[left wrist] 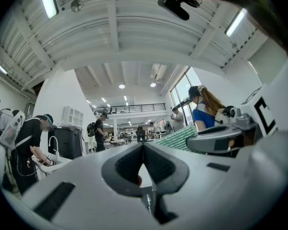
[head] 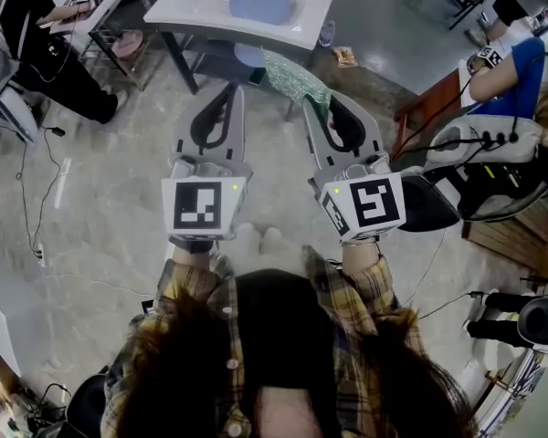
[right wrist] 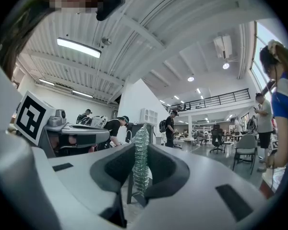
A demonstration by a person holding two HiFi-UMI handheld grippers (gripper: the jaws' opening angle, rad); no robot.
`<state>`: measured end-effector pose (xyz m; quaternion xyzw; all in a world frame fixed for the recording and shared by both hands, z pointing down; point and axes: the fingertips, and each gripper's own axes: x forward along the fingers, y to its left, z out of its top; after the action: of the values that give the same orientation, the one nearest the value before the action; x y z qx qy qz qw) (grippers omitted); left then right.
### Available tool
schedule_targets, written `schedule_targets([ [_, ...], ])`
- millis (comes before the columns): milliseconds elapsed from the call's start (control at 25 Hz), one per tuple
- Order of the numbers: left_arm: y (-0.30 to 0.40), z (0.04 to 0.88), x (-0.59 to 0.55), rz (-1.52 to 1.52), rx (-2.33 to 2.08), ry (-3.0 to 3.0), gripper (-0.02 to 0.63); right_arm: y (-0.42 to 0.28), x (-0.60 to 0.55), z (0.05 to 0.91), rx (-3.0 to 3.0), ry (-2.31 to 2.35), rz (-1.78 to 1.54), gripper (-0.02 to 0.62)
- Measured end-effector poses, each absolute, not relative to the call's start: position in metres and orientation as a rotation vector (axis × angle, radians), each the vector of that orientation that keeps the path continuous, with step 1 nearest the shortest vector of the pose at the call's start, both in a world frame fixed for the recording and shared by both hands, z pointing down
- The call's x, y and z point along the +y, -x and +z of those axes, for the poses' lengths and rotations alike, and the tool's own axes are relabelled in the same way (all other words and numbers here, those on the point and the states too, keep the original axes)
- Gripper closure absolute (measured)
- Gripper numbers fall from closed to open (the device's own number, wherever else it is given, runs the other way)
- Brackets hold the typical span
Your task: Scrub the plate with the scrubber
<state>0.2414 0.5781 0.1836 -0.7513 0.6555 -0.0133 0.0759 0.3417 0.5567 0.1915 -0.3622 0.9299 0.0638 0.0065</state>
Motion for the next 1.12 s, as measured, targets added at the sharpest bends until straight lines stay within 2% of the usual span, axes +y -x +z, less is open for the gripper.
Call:
schedule_targets([
  [560, -0.256, 0.194, 0.576, -0.074, 2.024, 2.204, 0.591, -0.354, 0.550, 0.200, 2.953, 1.060, 0.203, 0.505],
  [1120, -0.196, 0.195, 0.515, -0.039, 2.023, 2.196, 0.591, -0.286, 0.494, 0.209, 2.977, 1.032, 0.222, 0.505],
])
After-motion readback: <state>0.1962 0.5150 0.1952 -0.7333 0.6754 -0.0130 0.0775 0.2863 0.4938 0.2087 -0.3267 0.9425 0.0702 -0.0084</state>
